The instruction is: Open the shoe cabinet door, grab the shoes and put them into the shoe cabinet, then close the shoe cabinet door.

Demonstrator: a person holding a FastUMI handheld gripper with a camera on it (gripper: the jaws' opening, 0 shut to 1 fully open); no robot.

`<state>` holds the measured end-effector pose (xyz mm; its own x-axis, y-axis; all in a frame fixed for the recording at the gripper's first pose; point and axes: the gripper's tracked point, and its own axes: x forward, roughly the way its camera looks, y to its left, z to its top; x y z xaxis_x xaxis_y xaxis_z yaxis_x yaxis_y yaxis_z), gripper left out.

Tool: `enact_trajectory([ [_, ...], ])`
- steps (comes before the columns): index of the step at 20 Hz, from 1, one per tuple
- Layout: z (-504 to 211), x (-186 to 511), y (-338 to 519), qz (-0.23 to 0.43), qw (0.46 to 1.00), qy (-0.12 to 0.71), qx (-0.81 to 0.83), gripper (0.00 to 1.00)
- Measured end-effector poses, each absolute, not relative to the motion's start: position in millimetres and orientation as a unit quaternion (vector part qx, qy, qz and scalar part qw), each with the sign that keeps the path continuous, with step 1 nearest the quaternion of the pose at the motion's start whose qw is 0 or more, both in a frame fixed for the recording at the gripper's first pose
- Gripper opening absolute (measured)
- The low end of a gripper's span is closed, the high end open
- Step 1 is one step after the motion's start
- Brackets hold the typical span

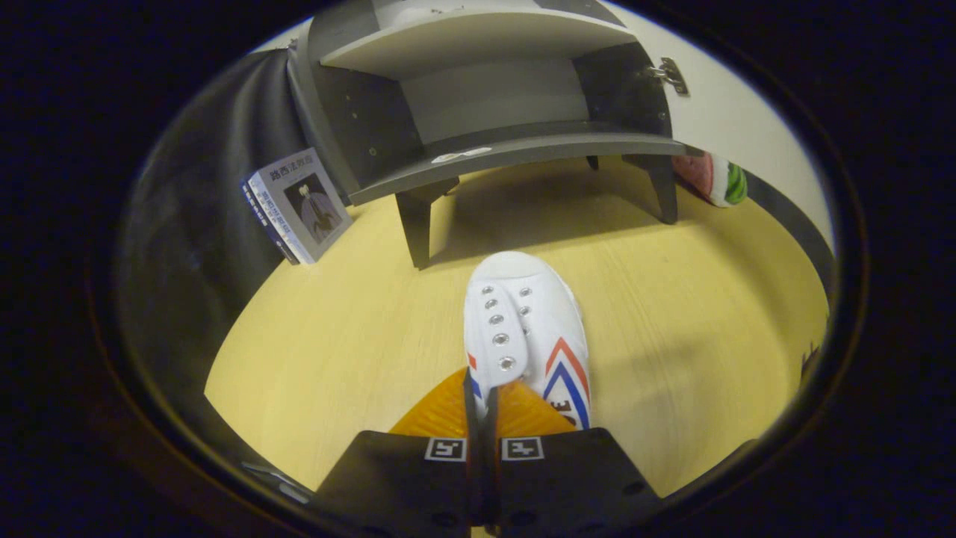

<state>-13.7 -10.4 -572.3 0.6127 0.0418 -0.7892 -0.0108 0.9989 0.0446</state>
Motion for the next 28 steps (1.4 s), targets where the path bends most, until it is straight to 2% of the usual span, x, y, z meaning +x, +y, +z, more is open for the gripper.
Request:
enact_trajectory([
  [14, -467.0, 1.3, -12.6, -0.005, 0.926, 0.372, 0.067, 0.02],
  [28, -234.4, 81.4, 2.3, -0.053, 0.976, 0.206, 0.056, 0.02],
])
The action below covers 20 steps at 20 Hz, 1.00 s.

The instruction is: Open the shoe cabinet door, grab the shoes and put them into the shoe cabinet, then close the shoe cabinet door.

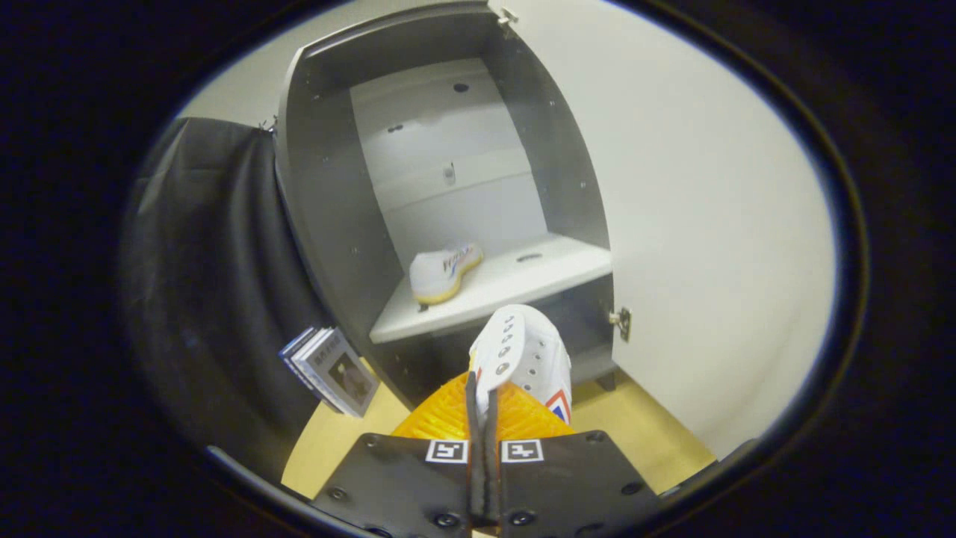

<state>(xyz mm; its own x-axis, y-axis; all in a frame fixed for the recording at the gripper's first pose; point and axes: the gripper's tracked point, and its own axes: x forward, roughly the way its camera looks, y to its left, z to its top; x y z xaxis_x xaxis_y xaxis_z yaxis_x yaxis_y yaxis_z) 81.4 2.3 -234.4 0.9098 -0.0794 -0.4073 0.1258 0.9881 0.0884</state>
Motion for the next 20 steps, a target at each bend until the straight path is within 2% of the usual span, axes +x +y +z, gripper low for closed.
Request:
enact_trajectory([
  [4, -196.2, 118.8, 3.0, -0.066, 0.983, 0.163, 0.043, 0.02],
  [9, -177.7, 166.6, -6.5, -0.065, 0.986, 0.148, 0.039, 0.02],
  [20, -196.5, 302.7, -43.4, -0.042, 0.985, 0.168, 0.023, 0.02],
])
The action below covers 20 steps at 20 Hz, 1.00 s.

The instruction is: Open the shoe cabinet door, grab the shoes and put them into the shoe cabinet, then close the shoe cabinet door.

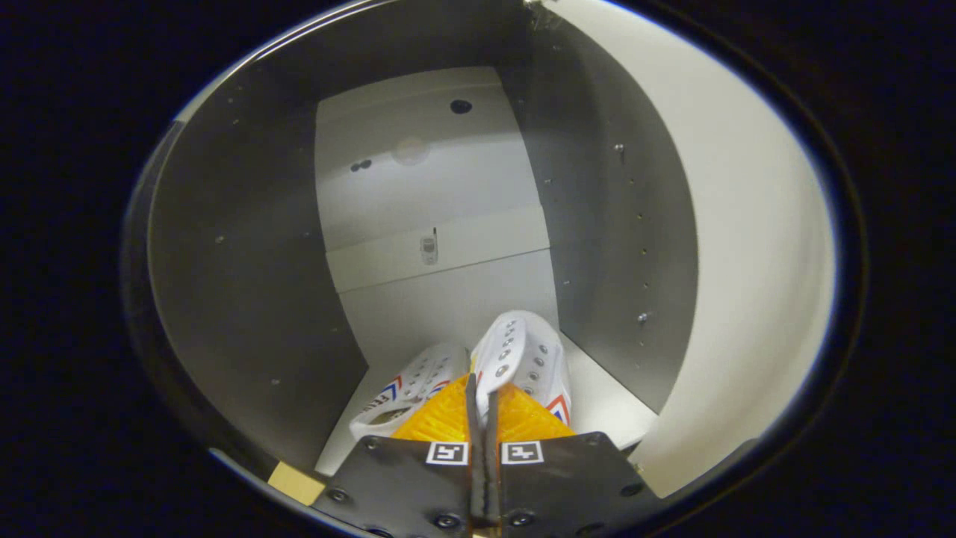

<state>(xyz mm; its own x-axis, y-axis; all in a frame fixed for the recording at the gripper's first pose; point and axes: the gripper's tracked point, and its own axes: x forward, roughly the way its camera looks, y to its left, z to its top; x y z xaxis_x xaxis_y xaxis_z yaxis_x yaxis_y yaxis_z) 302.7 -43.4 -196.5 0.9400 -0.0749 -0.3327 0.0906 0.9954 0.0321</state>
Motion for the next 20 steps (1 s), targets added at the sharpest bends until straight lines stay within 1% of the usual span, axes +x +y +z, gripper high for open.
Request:
enact_trajectory([
  [9, -226.7, 373.5, -63.3, -0.043, 0.980, 0.190, -0.026, 0.02],
  [20, -260.8, 390.8, -61.7, -0.046, 0.971, 0.235, -0.008, 0.03],
])
